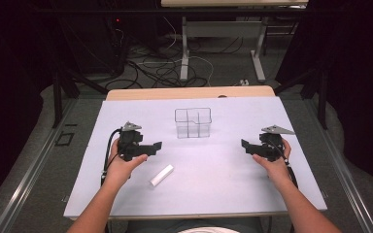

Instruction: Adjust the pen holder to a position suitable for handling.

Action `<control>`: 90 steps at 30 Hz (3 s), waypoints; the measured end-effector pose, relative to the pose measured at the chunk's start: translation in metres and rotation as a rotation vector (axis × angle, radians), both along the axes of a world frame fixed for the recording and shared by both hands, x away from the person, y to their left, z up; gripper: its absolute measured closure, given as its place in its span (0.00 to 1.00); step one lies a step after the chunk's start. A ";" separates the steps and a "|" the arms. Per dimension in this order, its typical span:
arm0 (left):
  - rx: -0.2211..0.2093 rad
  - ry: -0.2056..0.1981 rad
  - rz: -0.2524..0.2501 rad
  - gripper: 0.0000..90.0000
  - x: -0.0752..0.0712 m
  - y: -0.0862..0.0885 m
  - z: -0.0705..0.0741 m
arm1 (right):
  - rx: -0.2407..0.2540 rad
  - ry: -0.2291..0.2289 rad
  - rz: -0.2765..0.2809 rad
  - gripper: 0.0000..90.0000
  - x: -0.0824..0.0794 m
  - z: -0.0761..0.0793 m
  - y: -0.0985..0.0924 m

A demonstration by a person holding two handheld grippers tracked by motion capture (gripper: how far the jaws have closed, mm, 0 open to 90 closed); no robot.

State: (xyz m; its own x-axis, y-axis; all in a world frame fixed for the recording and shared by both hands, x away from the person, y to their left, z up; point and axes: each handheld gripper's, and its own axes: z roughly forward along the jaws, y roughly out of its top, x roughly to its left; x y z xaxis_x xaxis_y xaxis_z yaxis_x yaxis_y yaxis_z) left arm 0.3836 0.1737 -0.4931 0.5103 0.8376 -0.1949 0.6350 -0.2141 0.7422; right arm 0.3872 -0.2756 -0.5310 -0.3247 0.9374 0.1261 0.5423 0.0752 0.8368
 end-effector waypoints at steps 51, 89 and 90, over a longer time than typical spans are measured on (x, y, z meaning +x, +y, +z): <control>0.237 0.150 -0.190 0.35 -0.038 -0.019 -0.025 | -0.016 0.016 0.019 0.20 -0.001 -0.002 0.003; 0.306 0.328 -0.230 0.55 -0.043 -0.027 -0.033 | -0.025 0.022 0.027 0.20 0.000 -0.004 0.004; 0.308 0.331 -0.230 0.56 -0.044 -0.027 -0.033 | -0.025 0.022 0.028 0.20 0.000 -0.004 0.004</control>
State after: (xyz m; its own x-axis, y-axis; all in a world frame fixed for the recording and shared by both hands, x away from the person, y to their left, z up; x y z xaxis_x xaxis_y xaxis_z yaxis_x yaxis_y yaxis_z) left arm 0.3401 0.1464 -0.5262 0.6406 0.7551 -0.1393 0.7365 -0.5530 0.3897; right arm 0.3874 -0.2716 -0.5349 -0.3480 0.9310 0.1103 0.5583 0.1113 0.8222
